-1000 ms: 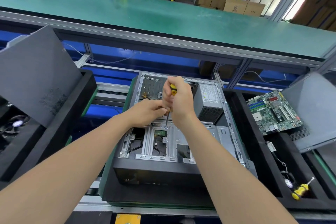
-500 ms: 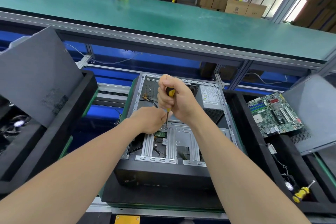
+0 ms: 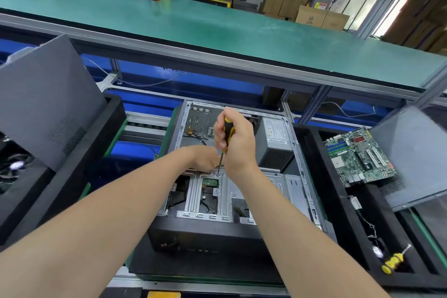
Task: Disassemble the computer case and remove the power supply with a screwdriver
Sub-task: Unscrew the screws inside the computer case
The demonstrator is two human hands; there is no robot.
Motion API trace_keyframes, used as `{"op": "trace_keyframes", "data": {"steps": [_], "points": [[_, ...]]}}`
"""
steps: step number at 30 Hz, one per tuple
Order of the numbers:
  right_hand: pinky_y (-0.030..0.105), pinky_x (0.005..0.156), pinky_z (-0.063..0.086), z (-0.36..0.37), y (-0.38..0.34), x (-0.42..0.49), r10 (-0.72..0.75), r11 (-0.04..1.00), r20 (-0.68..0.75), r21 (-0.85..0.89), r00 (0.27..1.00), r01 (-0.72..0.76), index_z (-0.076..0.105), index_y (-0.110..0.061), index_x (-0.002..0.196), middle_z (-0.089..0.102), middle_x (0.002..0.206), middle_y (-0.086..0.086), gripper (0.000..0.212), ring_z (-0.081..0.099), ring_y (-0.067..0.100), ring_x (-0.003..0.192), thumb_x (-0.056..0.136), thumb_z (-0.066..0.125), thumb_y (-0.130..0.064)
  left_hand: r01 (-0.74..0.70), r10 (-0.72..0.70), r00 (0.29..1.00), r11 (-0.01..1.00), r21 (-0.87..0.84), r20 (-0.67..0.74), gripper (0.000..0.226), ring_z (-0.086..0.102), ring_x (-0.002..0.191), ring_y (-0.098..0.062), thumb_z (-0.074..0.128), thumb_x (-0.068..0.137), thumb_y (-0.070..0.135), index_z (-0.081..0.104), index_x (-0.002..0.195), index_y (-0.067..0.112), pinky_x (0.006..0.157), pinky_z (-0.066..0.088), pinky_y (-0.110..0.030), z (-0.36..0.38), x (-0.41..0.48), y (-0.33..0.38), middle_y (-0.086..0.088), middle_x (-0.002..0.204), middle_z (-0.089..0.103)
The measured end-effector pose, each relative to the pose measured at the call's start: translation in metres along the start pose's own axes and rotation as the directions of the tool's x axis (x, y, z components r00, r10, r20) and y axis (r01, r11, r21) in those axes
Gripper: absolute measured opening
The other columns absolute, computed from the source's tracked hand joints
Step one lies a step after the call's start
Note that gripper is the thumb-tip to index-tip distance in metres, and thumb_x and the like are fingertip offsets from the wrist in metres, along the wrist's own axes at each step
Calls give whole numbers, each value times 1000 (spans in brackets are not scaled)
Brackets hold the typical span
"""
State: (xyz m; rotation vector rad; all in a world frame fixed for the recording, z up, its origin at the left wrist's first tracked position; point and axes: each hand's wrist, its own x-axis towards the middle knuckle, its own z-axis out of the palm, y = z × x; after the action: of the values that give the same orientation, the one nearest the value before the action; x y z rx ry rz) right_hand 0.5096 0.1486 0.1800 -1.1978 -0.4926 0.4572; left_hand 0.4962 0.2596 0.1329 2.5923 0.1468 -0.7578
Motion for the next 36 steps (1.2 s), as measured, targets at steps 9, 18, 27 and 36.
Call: {"op": "trace_keyframes", "data": {"steps": [9, 18, 27, 36], "points": [[26, 42, 16, -22, -11, 30, 257, 950, 626, -25, 736, -310, 38, -22, 54, 28, 46, -5, 42, 16, 11, 40, 95, 45, -25, -156, 169, 983, 974, 166, -66, 28, 35, 68, -22, 38, 91, -13, 43, 74, 10, 56, 32, -18, 1, -4, -1, -4, 71, 39], [26, 42, 16, -28, -11, 24, 185, 951, 499, 126, 847, -282, 40, -17, 76, 26, 46, -7, 24, 18, 12, 39, 98, 41, -25, -157, 157, 981, 988, 7, -112, 87, 44, 70, -24, 37, 90, 81, 55, 88, -5, 83, 49, -48, 5, 1, -7, -7, 76, 49], [22, 49, 43, 0, -4, -1, 32, 995, -350, -78, 936, -63, 64, -19, 71, 55, 61, -3, 42, 48, 12, 53, 106, 58, -42, -146, 148, 985, 989, 30, -86, 58, 42, 74, -24, 43, 101, 52, 57, 88, -3, 82, 48, -49, 3, 2, -8, -12, 81, 49], [28, 44, 11, -10, -3, 6, 133, 988, 291, 42, 947, -152, 46, -18, 62, 27, 51, -5, 42, 16, 12, 44, 102, 43, -30, -339, 339, 935, 941, 14, -108, 23, 49, 74, -15, 51, 103, 22, 69, 96, 11, 64, 38, -13, 6, 4, -12, -10, 91, 68]]}}
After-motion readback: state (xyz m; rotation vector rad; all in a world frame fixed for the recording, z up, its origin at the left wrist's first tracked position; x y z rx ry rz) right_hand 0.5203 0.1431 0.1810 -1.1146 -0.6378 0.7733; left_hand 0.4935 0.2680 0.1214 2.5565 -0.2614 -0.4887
